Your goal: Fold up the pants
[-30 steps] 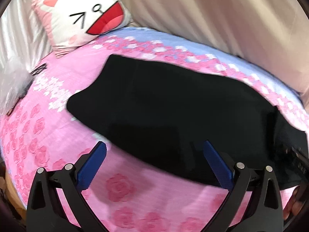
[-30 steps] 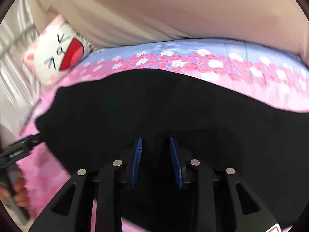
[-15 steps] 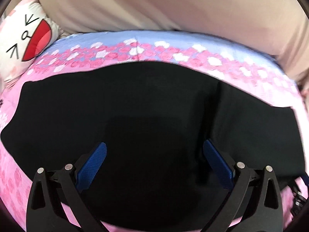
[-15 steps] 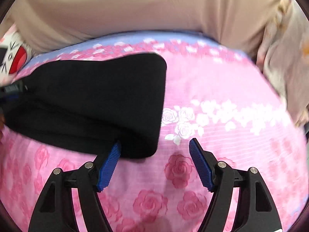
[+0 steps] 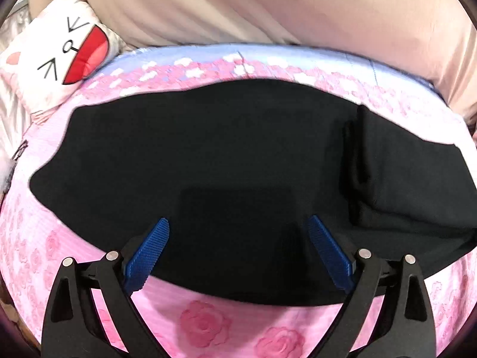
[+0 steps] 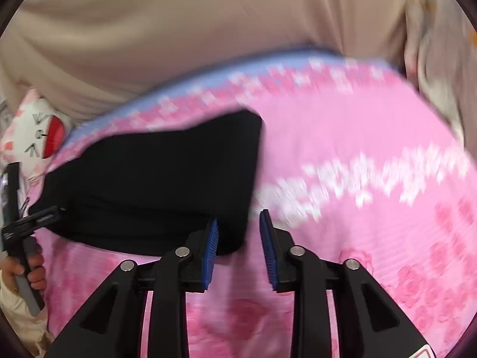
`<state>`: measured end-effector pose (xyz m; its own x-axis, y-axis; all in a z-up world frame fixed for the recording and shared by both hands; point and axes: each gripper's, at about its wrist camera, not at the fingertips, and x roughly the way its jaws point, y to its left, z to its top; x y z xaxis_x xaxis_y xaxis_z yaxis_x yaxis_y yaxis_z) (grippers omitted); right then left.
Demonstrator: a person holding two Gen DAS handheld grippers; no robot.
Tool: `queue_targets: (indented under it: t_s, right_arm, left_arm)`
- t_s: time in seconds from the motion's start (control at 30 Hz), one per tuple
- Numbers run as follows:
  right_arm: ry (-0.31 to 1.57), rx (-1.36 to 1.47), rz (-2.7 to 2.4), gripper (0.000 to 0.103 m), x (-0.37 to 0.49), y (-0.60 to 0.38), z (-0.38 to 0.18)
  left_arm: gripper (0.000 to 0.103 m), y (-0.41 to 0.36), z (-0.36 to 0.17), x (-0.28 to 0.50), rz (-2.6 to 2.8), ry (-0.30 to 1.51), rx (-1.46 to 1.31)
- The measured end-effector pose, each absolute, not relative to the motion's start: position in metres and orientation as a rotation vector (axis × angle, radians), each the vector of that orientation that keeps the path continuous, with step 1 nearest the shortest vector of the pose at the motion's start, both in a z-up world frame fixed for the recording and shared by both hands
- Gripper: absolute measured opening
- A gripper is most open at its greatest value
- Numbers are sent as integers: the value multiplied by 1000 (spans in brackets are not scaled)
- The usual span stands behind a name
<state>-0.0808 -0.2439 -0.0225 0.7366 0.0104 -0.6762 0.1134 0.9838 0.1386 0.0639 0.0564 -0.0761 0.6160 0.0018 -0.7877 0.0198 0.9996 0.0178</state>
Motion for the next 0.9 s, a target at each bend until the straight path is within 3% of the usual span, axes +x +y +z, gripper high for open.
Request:
queue_targets:
  t_s: [0.03,0.07,0.1,0.37,0.47,0.5,0.63,0.7,0.77,0.8,0.9]
  right_arm:
    - [719,131,-22,40,-76,-228,-16]
    - [707,100,9,58,-70,-213,-11]
    - [701,42,69,69,-60,-192,-10]
    - [774,-474,270,66,25,-46,-73]
    - [835,-395,322,32,50,-43,-83]
    - [841,-333,336,13,54,-47,-76]
    - [789,-201,413,13,31,-40,-42]
    - [872,-211,446,15,38,-28,-69]
    - [844,-250,418,23,34,-24,-86]
    - [848,-233,428,32,29,-23,-81]
    - [792,-116,469,36,14,-39,-57]
  left_arm:
    - [94,58,-73,64,1,895,34]
    - [98,59,-70,64,16,881,52]
    - [98,60,-67,63,31,868,70]
    - [98,95,-58,46,96,827,127]
    - [98,124,-63,47,126,850,97]
    - [98,135,-64,48,140,857,85]
    - [98,164,-68,49,181,867,30]
    - [98,174,-73,52,190,878,2]
    - [98,181,-77,60,188,900,-18]
    - [98,183,-78,62,188,906,-28]
    - [98,190,-77,58,197,904,-31]
